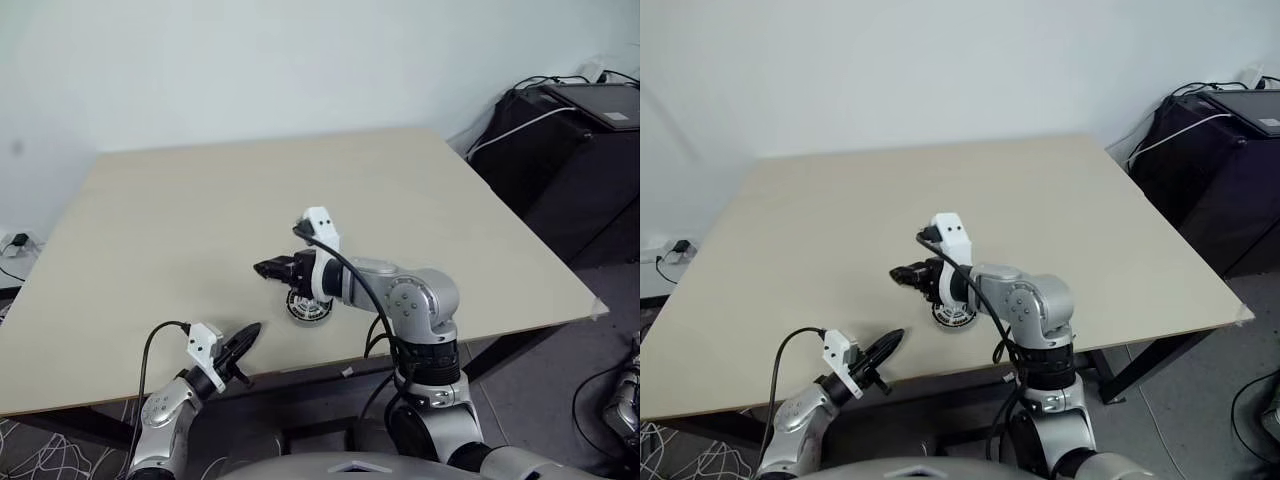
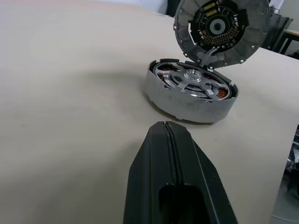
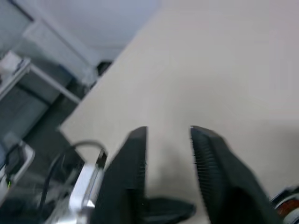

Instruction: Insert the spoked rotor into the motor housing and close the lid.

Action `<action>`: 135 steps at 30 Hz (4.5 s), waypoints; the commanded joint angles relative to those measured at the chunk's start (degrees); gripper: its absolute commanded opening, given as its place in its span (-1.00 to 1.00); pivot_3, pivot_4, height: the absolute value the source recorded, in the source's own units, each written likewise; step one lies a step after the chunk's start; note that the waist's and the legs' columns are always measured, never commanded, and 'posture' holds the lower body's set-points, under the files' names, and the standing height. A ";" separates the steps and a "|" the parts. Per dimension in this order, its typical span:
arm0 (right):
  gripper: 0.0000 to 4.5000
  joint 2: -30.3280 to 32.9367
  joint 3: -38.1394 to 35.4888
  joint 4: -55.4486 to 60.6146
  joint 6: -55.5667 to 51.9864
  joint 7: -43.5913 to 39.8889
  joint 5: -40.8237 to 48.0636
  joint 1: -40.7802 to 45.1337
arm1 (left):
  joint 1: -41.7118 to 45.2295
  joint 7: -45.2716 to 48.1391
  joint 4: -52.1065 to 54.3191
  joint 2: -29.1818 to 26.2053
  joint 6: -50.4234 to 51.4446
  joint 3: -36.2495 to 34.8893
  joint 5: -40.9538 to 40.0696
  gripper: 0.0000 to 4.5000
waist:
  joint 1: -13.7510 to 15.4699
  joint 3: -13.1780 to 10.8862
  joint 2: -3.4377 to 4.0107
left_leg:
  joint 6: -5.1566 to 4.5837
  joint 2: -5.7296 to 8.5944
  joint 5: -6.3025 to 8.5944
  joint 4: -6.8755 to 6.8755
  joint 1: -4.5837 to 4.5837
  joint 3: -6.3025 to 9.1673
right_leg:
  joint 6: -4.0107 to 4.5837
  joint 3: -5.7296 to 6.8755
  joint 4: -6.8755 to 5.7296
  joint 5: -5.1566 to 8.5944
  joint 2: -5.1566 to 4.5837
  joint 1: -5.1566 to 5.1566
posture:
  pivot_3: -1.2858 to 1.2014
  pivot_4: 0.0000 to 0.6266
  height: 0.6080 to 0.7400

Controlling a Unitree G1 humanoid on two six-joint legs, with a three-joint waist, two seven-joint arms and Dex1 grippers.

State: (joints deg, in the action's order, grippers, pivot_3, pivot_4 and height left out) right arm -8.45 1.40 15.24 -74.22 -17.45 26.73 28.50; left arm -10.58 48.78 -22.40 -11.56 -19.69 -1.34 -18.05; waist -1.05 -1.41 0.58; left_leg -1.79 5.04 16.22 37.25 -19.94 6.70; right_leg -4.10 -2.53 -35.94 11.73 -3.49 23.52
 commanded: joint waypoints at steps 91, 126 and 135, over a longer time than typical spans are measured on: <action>-0.99 17.47 13.76 -13.71 44.78 -9.77 -17.56 -23.07 | -0.13 -17.84 14.61 4.95 6.81 6.38 6.12 -1.00 | 1.24 -0.04 -0.22 | -0.05 -0.04 0.02 0.05 0.24 -0.05 | -0.03 0.00 0.04 0.12 0.01 -0.34 | 0.03 -1.00 1.00; 1.00 22.16 16.09 -30.59 58.55 -27.77 -19.14 -8.52 | -1.18 -18.23 17.45 4.32 7.70 5.87 5.74 -1.00 | 1.29 -0.09 -0.27 | -0.06 -0.03 0.01 0.08 0.25 -0.05 | -0.03 0.00 0.05 0.10 0.01 -0.37 | 0.03 -1.00 1.00; 1.00 21.83 15.81 -34.88 60.42 -28.65 -20.62 -6.59 | -0.34 -17.57 16.61 3.65 7.94 5.05 4.97 -1.00 | 1.26 -0.09 -0.27 | -0.05 -0.02 0.01 0.08 0.26 -0.05 | -0.02 0.00 0.04 0.09 0.01 -0.37 | 0.03 -1.00 1.00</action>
State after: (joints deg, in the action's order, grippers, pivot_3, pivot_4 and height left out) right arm 13.74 17.70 -19.96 -15.23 -45.83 6.14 20.37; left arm -11.95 30.97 -6.91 -7.61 -11.34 3.99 -12.43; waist 0.21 -1.50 0.31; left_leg -1.85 5.02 16.23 37.33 -19.68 6.66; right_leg -4.12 -2.53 -35.90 11.82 -3.47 23.15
